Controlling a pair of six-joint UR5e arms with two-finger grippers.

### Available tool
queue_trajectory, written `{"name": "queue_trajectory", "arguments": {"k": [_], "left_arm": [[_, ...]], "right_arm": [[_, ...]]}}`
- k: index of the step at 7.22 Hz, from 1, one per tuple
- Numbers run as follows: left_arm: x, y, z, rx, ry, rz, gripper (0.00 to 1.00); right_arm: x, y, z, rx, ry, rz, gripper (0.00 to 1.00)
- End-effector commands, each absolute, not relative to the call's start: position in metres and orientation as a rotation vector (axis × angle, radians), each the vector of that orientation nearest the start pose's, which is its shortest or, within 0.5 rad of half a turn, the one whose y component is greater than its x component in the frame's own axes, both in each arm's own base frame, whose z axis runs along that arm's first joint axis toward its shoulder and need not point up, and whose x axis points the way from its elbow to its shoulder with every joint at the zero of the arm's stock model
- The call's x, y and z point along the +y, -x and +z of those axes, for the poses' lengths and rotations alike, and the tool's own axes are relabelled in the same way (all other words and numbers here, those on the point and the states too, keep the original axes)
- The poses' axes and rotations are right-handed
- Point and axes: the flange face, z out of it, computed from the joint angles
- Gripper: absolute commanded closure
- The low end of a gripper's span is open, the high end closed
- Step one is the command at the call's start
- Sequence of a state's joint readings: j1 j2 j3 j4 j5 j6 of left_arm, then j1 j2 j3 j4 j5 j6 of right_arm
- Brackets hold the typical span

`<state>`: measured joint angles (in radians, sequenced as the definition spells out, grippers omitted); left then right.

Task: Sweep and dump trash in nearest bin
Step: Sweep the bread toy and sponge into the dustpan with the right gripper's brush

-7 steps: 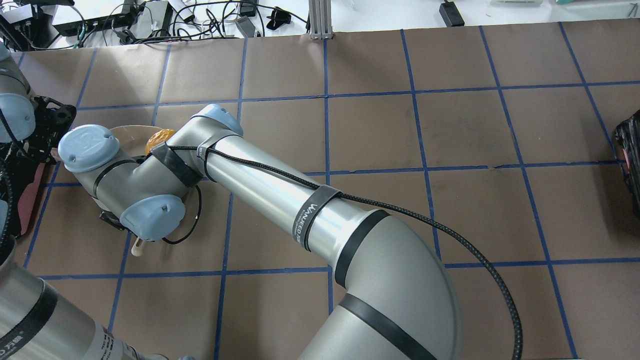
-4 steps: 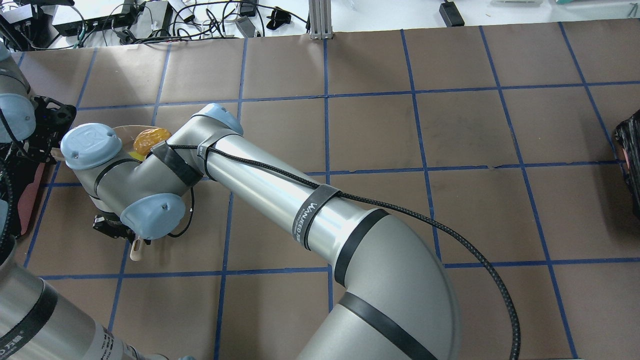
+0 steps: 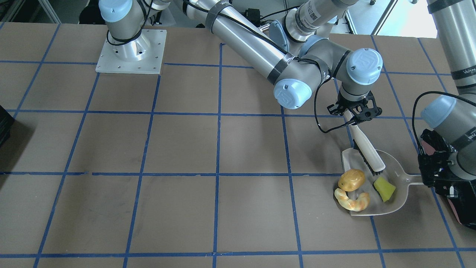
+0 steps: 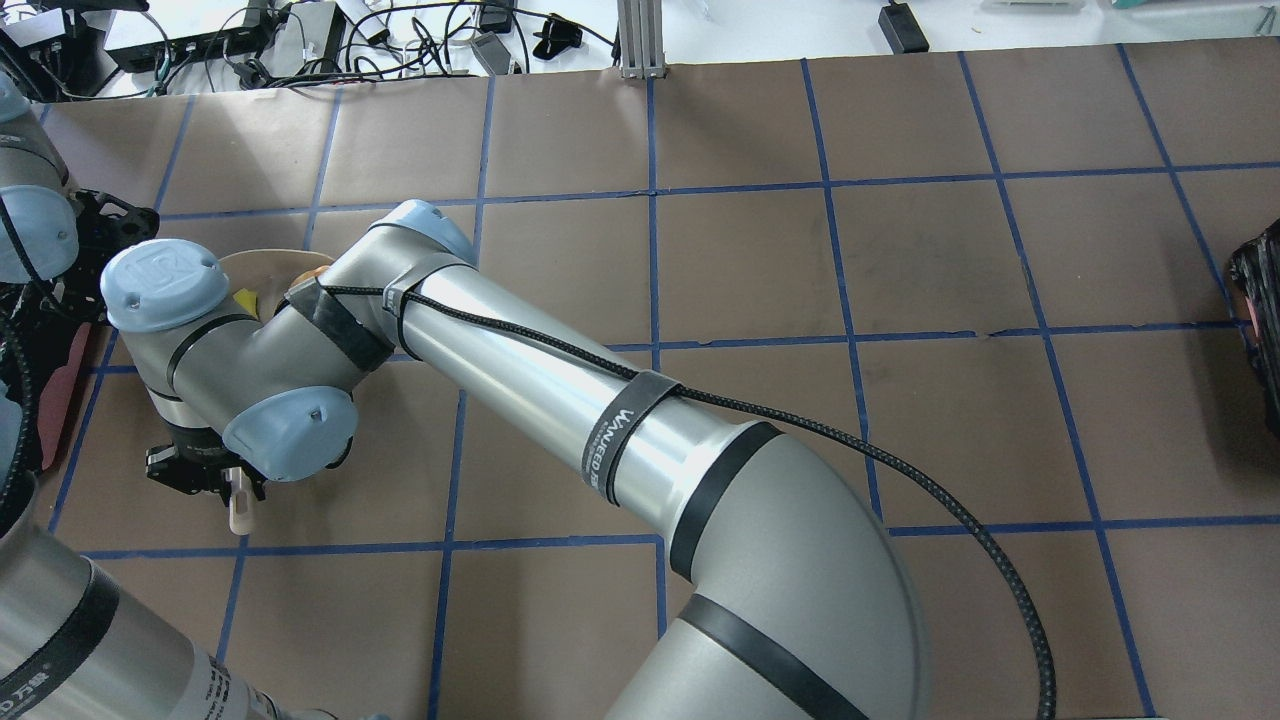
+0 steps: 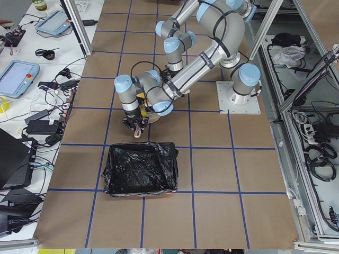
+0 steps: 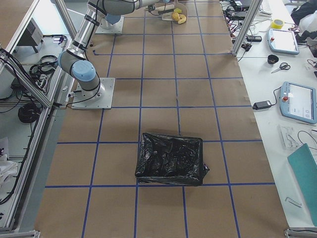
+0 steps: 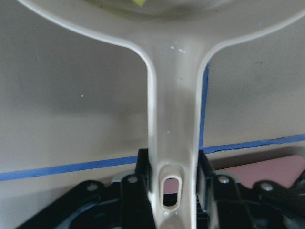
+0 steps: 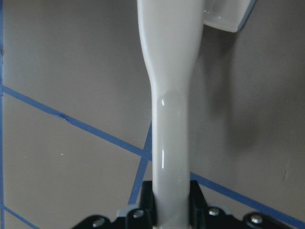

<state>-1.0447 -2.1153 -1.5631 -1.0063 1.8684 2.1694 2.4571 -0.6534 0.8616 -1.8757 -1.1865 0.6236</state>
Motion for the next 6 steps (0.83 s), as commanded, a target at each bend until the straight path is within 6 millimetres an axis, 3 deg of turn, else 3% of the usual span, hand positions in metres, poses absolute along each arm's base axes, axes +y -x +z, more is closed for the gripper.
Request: {"name": "queue_trajectory", "arguments": {"k": [1,3,6], "left_arm": [[-0.623,-0.240,0.233,-2.184,2.341,-0.458,1.00],[-0.623,-0.240,0.233,-2.182,2.343,-0.458,1.00],[-0.623,-0.240,0.232,-2.181,2.342,-0.461,1.00]], "right_arm": [[-0.381,-0.748,0.292,2.770,0.160,0.293,1.00],[-0.389,-0.740,0.316,2.759,-0.026,0.284,1.00],[-0.450,-0.700,0.319,2.785,-0.433,0.233,1.00]]}}
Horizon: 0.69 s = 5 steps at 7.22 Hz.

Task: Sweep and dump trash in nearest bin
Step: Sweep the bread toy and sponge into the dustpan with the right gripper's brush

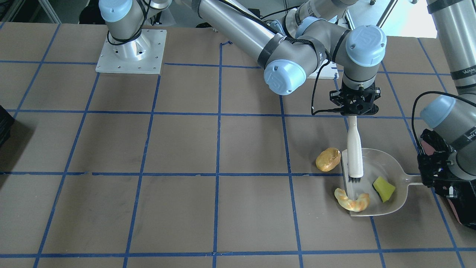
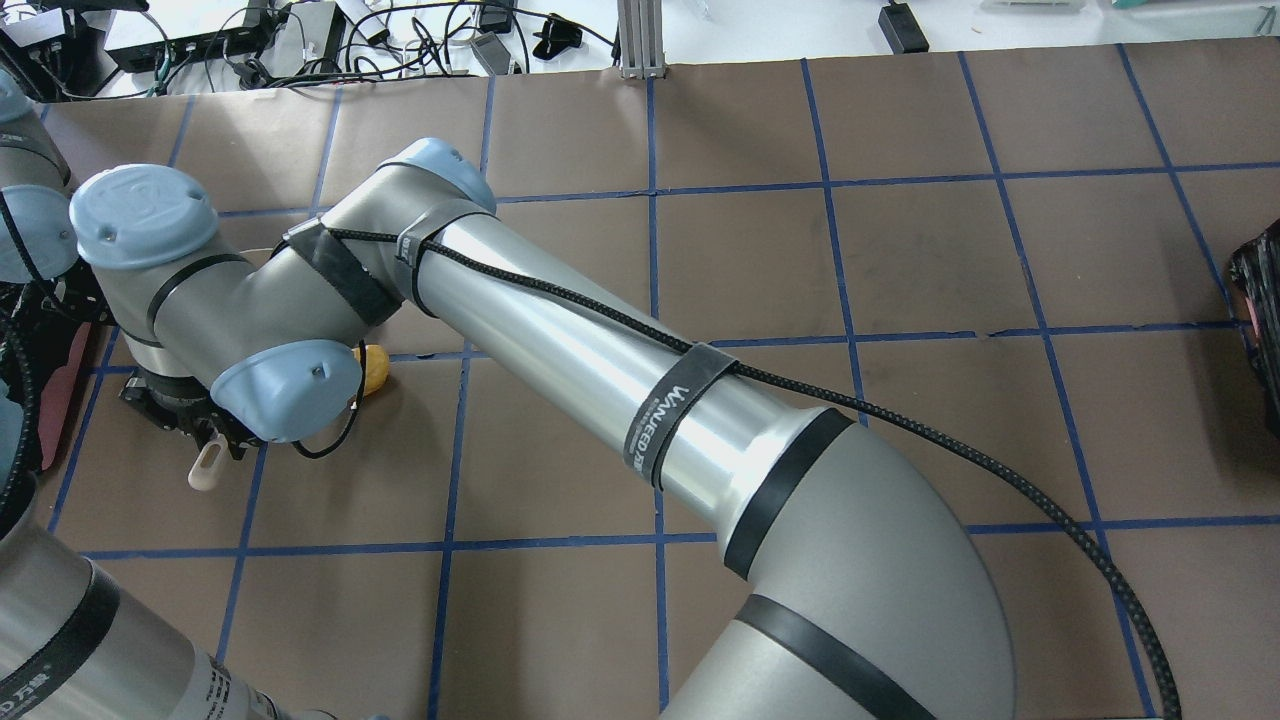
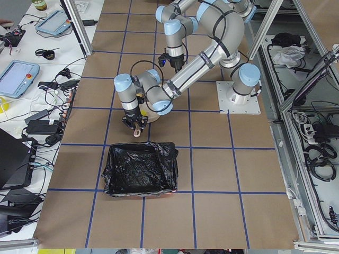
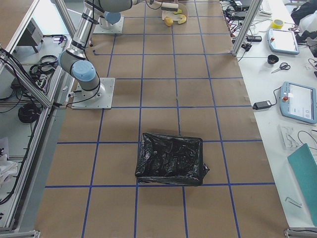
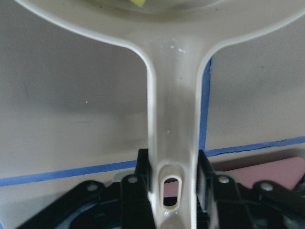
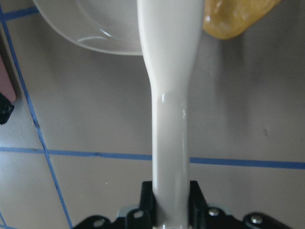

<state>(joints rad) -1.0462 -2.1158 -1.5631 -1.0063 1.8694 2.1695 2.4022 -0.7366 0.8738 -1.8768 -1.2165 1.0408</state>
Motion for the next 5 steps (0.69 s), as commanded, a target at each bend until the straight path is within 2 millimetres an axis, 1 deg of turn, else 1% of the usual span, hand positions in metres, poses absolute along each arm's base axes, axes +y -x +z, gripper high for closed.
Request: {"name": "queue_trajectory", "arguments": {"k": [1,2,3,4,5], "left_arm": [[-0.623,-0.240,0.232,-2.182,2.340,-0.461,1.00],[-0.623,-0.240,0.232,-2.182,2.340,-0.461,1.00],[-0.623,-0.240,0.232,-2.182,2.340,-0.461,1.00],[-0.623,-0.240,0.231,-2.181,2.339,-0.461,1.00],[-0.623,-0.241,0.231,-2.182,2.340,-0.461,1.00]], "right_arm": [[-0.455,-0.697,0.311,2.808,-0.567,0.199,1.00],[-0.455,-0.691,0.314,2.831,-0.691,0.194,1.00],[-0.450,-0.687,0.319,2.831,-0.815,0.224,1.00],[-0.450,-0.687,0.316,2.793,-1.007,0.224,1.00],[-0.450,-0.689,0.307,2.753,-1.127,0.268,1.00]]}}
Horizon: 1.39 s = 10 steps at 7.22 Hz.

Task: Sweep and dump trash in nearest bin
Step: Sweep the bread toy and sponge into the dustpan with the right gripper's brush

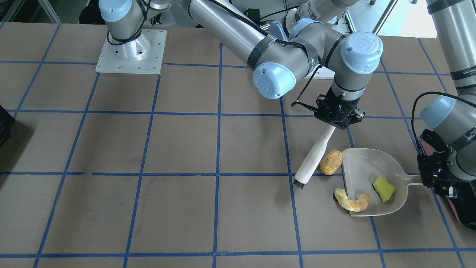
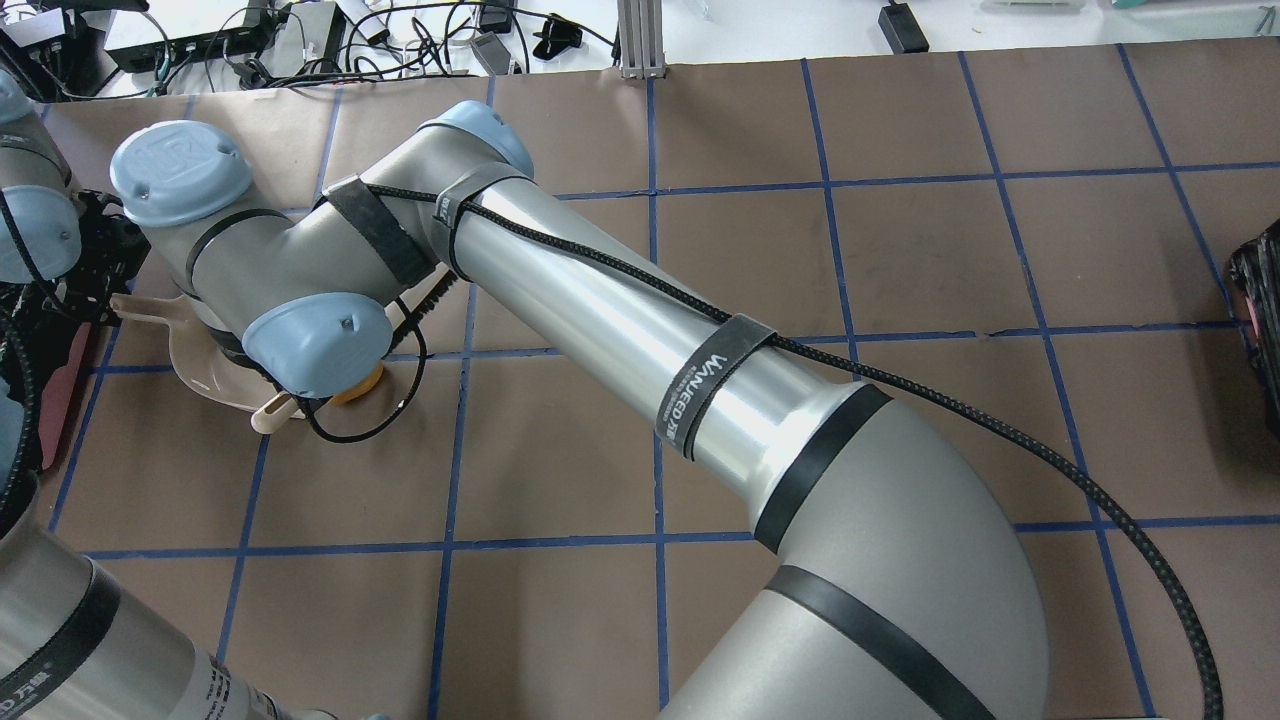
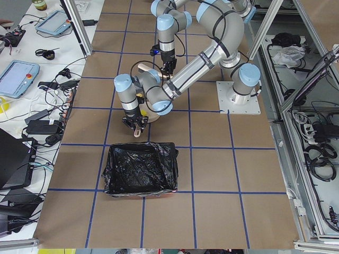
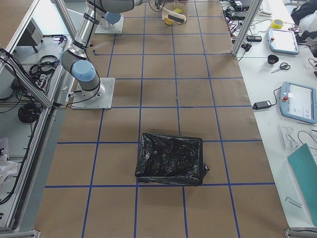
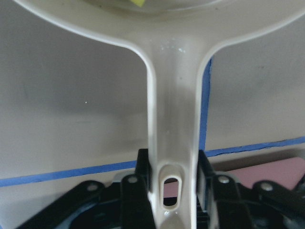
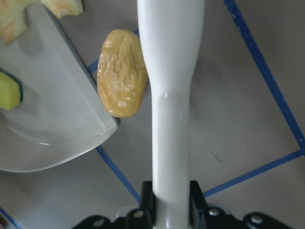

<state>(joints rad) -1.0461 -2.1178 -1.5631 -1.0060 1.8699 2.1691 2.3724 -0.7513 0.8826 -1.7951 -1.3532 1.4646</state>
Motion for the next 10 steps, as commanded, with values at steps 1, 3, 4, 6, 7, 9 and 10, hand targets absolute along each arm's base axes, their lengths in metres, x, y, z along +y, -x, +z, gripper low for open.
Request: {"name": "queue_trajectory", "arguments": {"k": [1,3,4,6,7,9,10], "left_arm": [[-0.623,-0.240,0.231,-2.184,2.341,-0.458,1.00],[-0.623,-0.241,0.231,-2.183,2.343,-0.460,1.00],[-0.623,-0.241,0.231,-2.183,2.343,-0.460,1.00],[-0.623,-0.241,0.231,-2.184,2.341,-0.475,1.00],[-0.623,-0.241,0.231,-2.182,2.342,-0.475,1.00],[-0.623,-0.241,0.231,-2.184,2.341,-0.475,1.00],[-0.623,-0.241,0.231,-2.184,2.341,-0.475,1.00]], "right_arm": [[-0.452,-0.695,0.282,2.722,-1.243,0.288,1.00],[-0.450,-0.706,0.253,2.707,-1.280,0.294,1.00],[-0.447,-0.712,0.256,2.680,-1.206,0.366,1.00],[-0.446,-0.720,0.244,2.718,-0.929,0.394,1.00],[-0.444,-0.727,0.234,2.715,-0.728,0.450,1.00],[-0.445,-0.730,0.223,2.748,-0.410,0.424,1.00],[-0.447,-0.732,0.219,2.739,-0.268,0.416,1.00]]}}
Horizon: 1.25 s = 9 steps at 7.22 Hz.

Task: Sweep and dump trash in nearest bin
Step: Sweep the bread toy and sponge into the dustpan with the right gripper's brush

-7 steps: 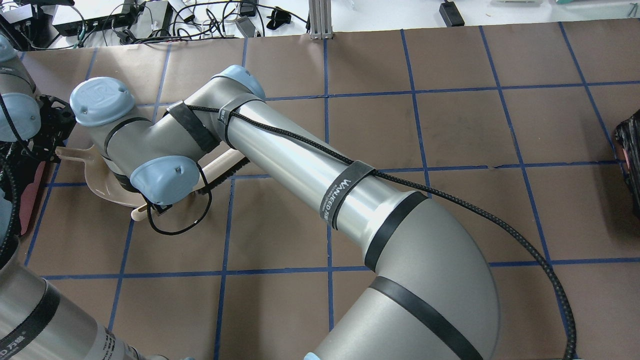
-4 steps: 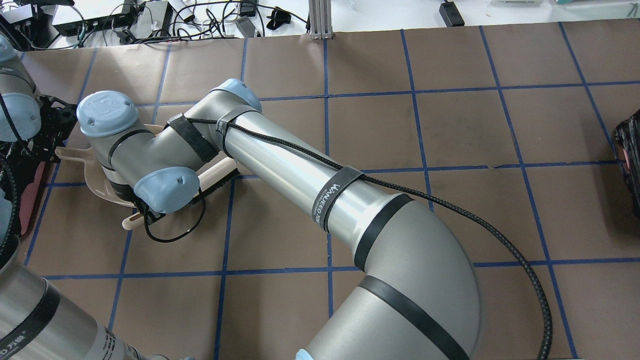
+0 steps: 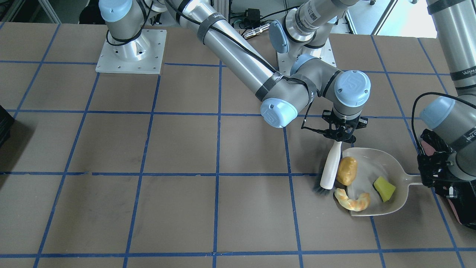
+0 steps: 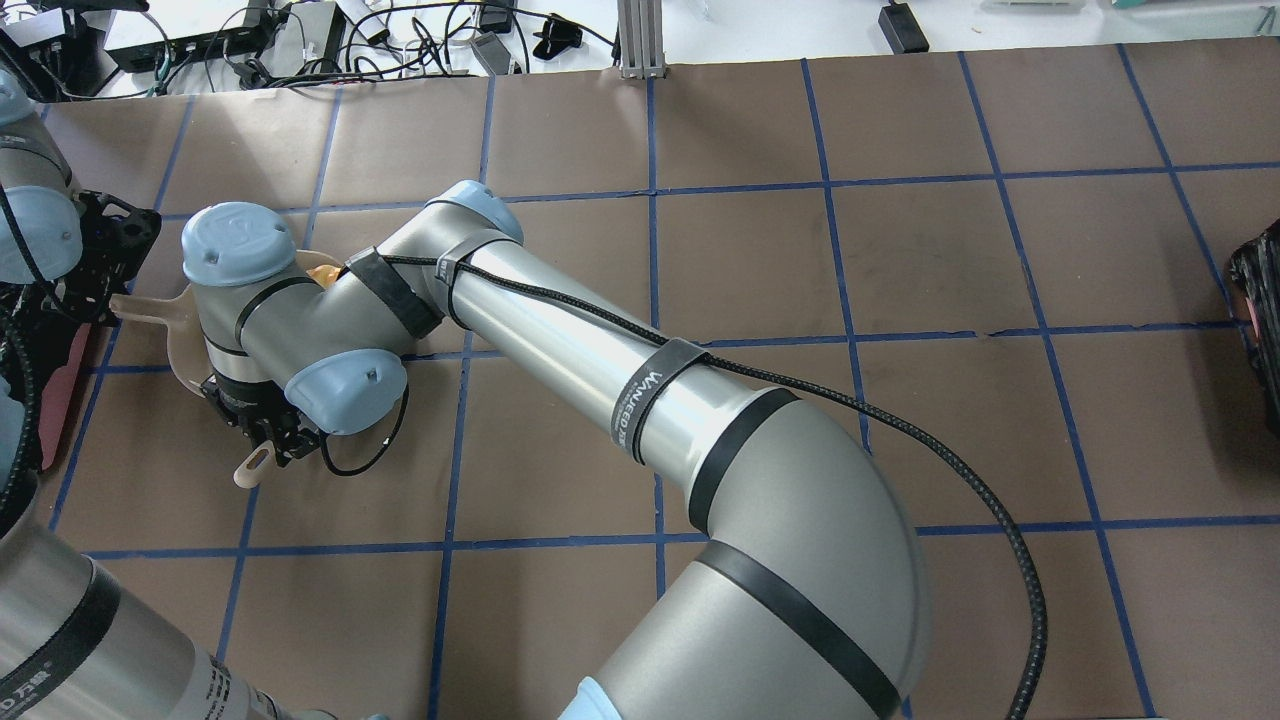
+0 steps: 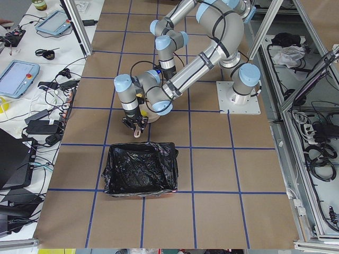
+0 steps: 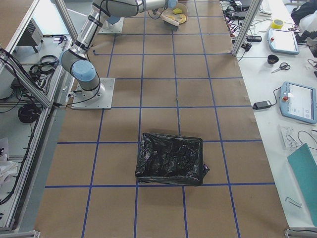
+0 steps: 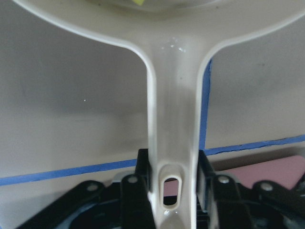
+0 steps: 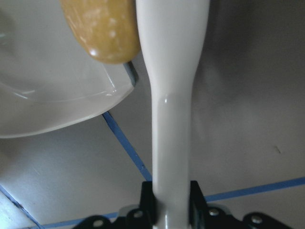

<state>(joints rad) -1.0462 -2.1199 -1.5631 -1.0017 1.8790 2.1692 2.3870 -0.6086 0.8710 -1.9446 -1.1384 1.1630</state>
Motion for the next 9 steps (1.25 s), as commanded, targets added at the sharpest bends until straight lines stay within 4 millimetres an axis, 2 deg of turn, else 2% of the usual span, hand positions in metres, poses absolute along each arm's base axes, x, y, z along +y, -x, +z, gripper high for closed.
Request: {"name": "queue_trajectory", "arguments": {"k": [1,3,5,6,8,9], "left_arm": [[-0.623,-0.241,0.231,-2.184,2.341,-0.475,1.00],[-0.623,-0.241,0.230,-2.181,2.341,-0.476,1.00],[-0.623,-0.241,0.230,-2.181,2.341,-0.476,1.00],[-0.623,-0.241,0.231,-2.184,2.341,-0.475,1.00],[-0.623,-0.241,0.229,-2.181,2.339,-0.476,1.00],[-0.623,-0.241,0.229,-2.179,2.341,-0.471,1.00]], "right_arm": [[-0.449,-0.734,0.213,2.740,-0.196,0.406,1.00],[-0.456,-0.741,0.219,2.722,-0.102,0.363,1.00],[-0.457,-0.743,0.207,2.719,0.037,0.344,1.00],[-0.457,-0.742,0.207,2.698,0.171,0.324,1.00],[-0.462,-0.734,0.215,2.711,0.157,0.308,1.00],[-0.462,-0.730,0.227,2.729,0.069,0.303,1.00]]}}
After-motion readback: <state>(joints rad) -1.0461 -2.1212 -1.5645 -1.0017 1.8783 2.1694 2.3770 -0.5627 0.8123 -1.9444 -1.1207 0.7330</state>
